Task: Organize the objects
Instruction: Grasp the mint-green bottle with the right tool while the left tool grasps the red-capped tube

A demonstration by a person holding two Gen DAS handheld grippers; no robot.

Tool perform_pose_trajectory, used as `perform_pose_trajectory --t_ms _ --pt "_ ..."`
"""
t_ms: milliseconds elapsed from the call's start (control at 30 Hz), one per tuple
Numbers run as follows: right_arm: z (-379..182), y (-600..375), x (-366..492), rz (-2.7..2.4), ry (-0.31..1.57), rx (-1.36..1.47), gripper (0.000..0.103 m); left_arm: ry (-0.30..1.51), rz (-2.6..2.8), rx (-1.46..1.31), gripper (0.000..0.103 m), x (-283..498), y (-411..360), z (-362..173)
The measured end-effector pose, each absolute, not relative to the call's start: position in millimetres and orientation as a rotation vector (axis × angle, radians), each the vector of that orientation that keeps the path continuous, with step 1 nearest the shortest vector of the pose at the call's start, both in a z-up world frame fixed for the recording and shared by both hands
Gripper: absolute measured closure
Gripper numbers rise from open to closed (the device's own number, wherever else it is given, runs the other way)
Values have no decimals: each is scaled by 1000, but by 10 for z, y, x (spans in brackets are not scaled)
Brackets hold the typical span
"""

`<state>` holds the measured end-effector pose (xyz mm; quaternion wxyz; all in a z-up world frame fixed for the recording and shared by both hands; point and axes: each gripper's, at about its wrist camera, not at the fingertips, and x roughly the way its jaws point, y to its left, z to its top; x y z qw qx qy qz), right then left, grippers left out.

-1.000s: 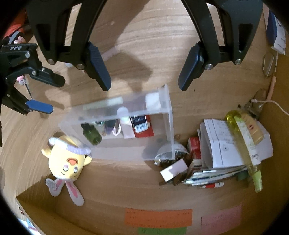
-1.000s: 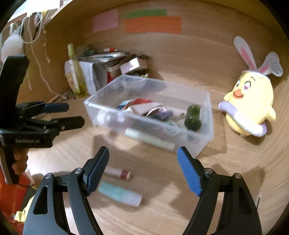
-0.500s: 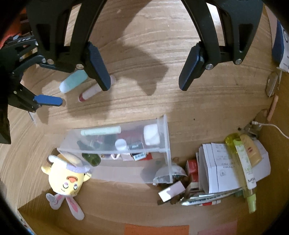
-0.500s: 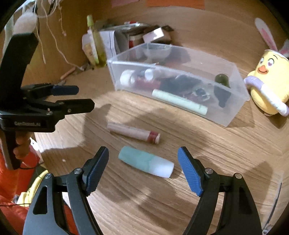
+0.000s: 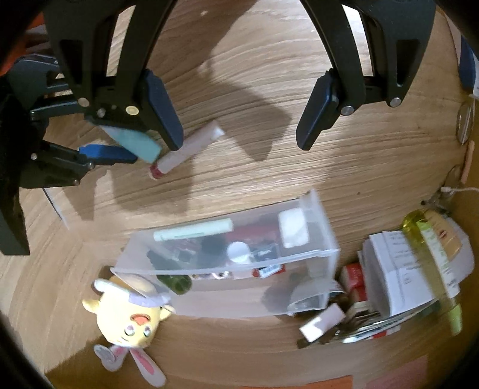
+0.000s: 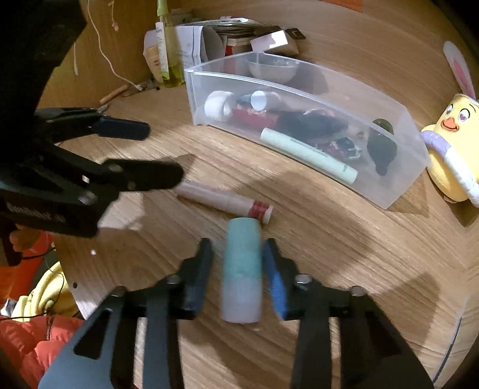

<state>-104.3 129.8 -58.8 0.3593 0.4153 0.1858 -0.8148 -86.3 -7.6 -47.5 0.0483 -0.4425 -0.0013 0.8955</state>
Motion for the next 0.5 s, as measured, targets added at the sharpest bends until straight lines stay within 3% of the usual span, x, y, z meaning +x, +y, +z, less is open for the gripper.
perform_pose_trajectory --t_ms 433,500 --pt "-586 1594 -1123 -2203 376 1114 80 127 2641 -1380 26 -1145 235 -625" --pt "-586 1608 -1151 -2209 359 1118 80 138 2623 -1390 32 -1197 268 -646"
